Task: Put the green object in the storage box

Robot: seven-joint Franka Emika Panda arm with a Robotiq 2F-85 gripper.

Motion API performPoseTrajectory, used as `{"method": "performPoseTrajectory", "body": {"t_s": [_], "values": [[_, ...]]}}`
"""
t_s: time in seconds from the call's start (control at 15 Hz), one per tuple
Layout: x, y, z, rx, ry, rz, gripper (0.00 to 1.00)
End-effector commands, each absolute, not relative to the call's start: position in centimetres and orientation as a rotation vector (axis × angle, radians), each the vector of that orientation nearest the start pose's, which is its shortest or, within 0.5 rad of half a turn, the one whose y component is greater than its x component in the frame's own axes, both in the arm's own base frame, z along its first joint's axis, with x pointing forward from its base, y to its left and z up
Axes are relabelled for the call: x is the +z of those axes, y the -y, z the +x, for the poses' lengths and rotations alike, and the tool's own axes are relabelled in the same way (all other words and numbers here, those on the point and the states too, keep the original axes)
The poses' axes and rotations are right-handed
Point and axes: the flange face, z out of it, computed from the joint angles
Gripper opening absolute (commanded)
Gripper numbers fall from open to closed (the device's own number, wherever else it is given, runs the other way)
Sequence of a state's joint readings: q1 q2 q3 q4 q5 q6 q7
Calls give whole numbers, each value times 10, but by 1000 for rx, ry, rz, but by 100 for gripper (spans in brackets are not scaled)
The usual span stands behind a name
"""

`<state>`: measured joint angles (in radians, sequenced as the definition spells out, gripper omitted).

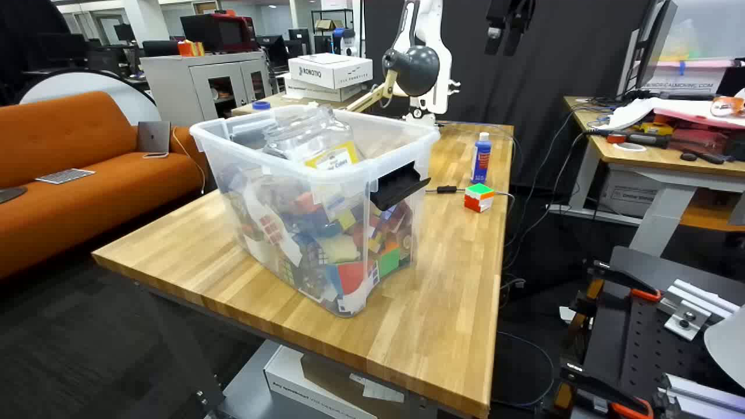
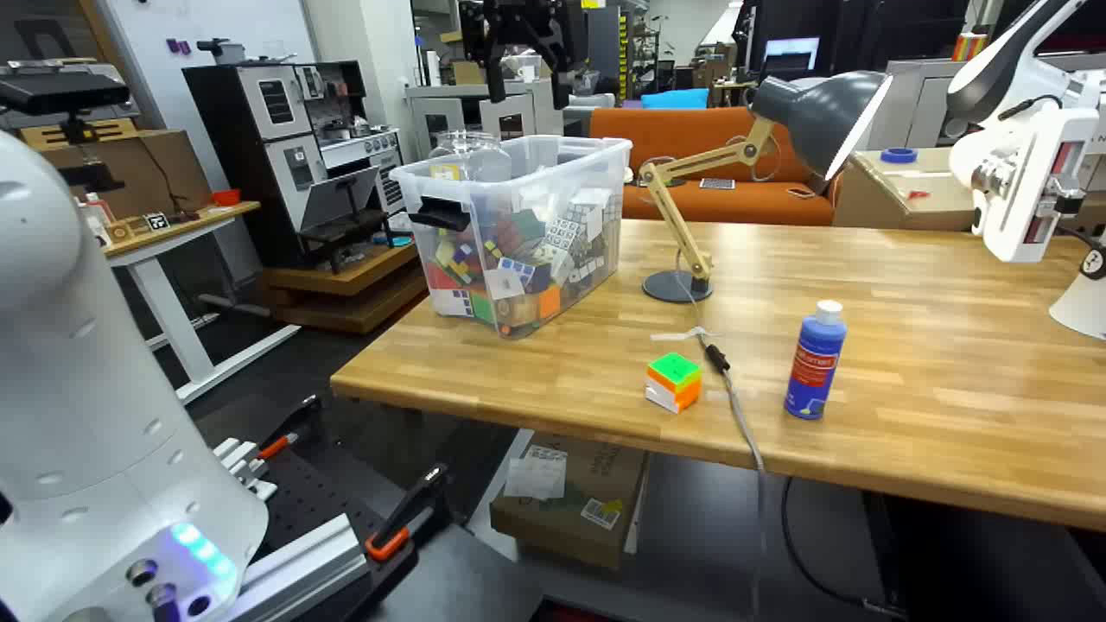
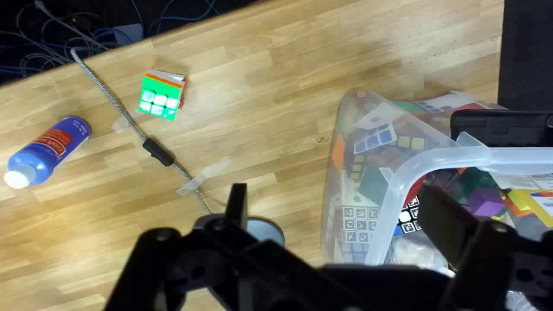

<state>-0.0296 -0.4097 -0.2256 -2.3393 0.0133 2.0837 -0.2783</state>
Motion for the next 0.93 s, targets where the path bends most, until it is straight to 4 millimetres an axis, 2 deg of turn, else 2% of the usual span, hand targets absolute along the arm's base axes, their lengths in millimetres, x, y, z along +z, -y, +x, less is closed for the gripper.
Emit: {"method": "performPoseTrajectory", "body": {"t_s": [0.0, 0.13, 0.33, 0.67, 0.87], "values": [[502, 118, 428, -253, 45, -3070, 100], [497, 122, 433, -254, 47, -3075, 100], [475, 134, 440, -204, 10, -3114, 100], [418, 160, 459, -92, -134, -3154, 100], [380, 174, 462, 6, -207, -3167, 100]]}}
